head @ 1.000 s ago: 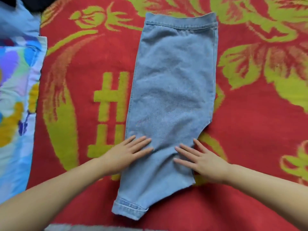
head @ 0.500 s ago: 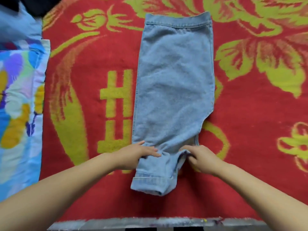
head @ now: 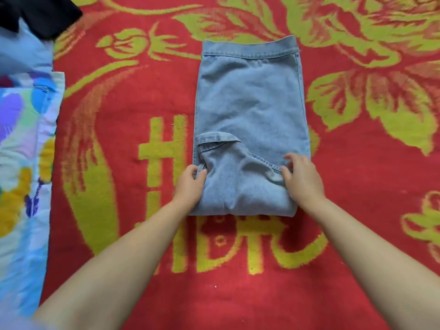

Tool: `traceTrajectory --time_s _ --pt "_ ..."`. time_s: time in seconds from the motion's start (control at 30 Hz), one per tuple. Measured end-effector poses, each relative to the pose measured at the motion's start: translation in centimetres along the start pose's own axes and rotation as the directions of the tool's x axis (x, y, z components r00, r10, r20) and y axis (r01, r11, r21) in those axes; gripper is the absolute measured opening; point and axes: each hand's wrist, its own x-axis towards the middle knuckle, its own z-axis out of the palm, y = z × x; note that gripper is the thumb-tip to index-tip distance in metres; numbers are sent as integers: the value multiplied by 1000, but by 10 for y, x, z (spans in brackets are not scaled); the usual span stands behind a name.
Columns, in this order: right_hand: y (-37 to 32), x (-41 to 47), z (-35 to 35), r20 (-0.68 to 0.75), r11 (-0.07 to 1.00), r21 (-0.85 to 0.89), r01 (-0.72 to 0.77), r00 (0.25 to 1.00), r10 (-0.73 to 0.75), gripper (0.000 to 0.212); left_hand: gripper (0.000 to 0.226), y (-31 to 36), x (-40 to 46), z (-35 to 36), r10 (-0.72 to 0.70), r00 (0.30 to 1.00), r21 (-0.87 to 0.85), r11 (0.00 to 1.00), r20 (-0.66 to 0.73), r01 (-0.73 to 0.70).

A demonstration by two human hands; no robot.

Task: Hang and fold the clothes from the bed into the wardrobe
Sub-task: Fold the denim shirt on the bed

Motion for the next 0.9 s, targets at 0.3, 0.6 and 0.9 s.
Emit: traceTrajectory --time_s 0.3,0.6,0.9 --pt "0 -91 46 357 578 -472 666 744 -565 99 113 -43 -65 15 582 594 679 95 555 -728" --pt "-1 -52 41 434 659 -525 538 836 -336 65 81 -41 -45 15 427 821 811 274 380 -518" --pt "-26 -34 -54 882 863 -26 505 417 -218 41 17 52 -54 -48 -41 637 578 468 770 -668"
